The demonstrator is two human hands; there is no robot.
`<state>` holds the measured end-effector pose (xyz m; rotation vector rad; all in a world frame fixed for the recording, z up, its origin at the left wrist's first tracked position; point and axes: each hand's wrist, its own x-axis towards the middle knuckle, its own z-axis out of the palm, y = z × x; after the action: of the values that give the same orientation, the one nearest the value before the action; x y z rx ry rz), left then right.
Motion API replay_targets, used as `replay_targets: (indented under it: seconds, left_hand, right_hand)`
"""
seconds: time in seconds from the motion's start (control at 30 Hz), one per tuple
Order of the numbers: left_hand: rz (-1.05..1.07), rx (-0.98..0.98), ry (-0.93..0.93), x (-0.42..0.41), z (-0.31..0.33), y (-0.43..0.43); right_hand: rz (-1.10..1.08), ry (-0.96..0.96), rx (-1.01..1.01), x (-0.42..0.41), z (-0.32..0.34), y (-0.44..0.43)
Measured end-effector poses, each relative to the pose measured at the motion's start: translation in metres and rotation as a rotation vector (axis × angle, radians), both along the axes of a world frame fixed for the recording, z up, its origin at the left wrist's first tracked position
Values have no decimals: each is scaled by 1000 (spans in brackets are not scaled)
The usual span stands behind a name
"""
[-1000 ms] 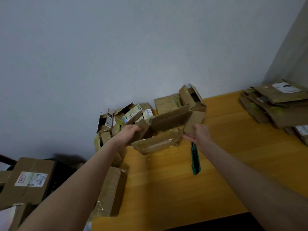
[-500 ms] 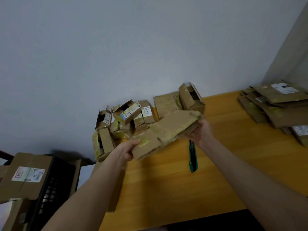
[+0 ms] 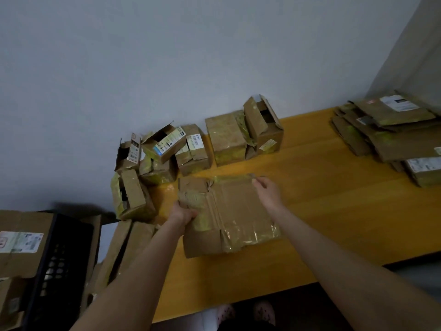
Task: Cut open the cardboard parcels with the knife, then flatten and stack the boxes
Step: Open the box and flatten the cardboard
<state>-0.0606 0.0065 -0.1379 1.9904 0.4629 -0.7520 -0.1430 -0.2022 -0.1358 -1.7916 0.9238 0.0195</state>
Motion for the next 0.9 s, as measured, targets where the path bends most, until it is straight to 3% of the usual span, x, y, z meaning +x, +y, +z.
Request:
replay_targets:
  seconds: [0.13, 0.23, 0.3, 0.4, 0.53, 0.67, 0.9]
  left_hand:
    - [-75, 104, -37, -4, -23, -11]
    - [-226, 394, -127, -1, -31, -1]
    - [-389, 590, -304, 2, -37, 2]
    - [-695, 642, -546, 6, -50, -13]
    - [-958, 651, -565, 14, -75, -37]
    - [-1040, 716, -506, 16, -107, -43]
    - [-1028, 791, -554, 13, -137, -41]
  right_hand:
    - [146, 149, -272, -5, -24, 4]
    - [311, 182, -477, -4, -37, 11]
    - [432, 190, -576, 2, -41, 14]
    - [610, 228, -709, 14, -56, 14]
    - [814, 265, -878, 37, -79, 11]
    - [911, 305, -874, 47, -109, 9]
    - [894, 269, -869, 47, -140, 10]
